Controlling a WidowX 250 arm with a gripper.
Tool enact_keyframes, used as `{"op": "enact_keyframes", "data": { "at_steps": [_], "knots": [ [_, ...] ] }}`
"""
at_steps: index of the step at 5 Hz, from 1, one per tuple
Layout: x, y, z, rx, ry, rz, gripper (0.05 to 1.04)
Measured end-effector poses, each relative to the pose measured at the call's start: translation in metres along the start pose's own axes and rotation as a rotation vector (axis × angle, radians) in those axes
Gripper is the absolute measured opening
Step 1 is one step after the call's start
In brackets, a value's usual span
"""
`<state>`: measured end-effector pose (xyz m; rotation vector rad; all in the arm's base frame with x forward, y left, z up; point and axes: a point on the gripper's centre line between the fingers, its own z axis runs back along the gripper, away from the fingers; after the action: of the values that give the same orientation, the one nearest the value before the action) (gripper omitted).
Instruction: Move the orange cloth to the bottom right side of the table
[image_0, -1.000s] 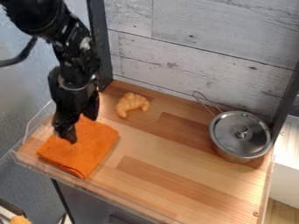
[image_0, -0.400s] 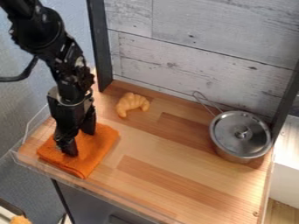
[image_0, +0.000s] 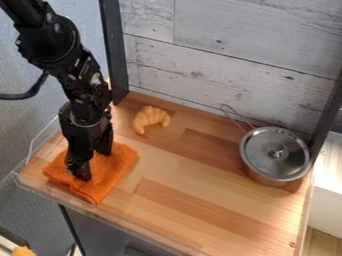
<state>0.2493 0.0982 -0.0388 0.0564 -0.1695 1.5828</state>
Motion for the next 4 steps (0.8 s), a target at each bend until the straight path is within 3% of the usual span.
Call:
{"op": "enact_keyframes", "data": {
  "at_steps": [4],
  "knots": [
    [-0.111,-0.018,0.019,-0.04,0.055,-0.333,0.999]
  ]
}}
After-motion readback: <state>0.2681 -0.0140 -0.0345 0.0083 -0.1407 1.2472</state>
